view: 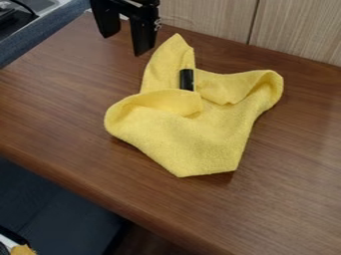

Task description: Unfoldt the cloth from top left to left

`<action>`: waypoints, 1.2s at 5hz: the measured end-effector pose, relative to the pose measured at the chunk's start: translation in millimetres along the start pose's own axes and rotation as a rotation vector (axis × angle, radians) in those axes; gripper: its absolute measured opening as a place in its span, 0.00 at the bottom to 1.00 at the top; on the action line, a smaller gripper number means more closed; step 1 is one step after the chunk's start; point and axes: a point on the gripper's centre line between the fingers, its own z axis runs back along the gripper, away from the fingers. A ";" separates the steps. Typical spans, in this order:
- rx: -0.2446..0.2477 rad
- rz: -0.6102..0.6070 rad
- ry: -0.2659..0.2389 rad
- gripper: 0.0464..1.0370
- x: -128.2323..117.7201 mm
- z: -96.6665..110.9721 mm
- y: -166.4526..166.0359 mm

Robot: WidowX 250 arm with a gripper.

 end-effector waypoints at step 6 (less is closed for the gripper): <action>-0.096 -0.065 0.047 0.96 46.9 -68.5 -45.9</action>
